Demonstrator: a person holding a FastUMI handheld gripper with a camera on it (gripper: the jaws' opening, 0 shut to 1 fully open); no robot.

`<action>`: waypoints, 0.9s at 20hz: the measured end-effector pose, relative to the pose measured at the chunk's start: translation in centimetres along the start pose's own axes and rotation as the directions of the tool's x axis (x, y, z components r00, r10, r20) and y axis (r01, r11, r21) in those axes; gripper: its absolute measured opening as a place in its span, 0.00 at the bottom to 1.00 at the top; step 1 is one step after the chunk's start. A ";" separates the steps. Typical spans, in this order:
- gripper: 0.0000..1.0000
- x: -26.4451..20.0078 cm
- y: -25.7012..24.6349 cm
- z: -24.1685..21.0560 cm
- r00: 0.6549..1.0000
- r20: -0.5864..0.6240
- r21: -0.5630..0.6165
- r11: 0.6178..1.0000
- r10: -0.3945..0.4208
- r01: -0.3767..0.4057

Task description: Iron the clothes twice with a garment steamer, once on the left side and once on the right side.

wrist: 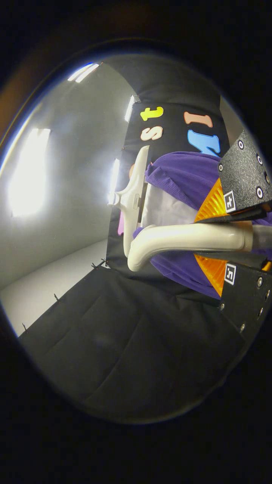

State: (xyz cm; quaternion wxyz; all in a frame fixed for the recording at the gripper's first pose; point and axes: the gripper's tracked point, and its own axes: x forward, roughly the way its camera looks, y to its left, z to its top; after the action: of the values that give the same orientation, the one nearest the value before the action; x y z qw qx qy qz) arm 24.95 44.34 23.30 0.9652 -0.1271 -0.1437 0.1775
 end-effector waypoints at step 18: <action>0.34 -5.4 2.0 -12.7 0.981 -0.186 -0.016 0.998 0.056 -0.060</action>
State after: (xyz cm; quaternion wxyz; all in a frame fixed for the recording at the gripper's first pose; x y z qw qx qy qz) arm 23.61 41.66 9.70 0.9674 -0.1578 -0.0513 0.1915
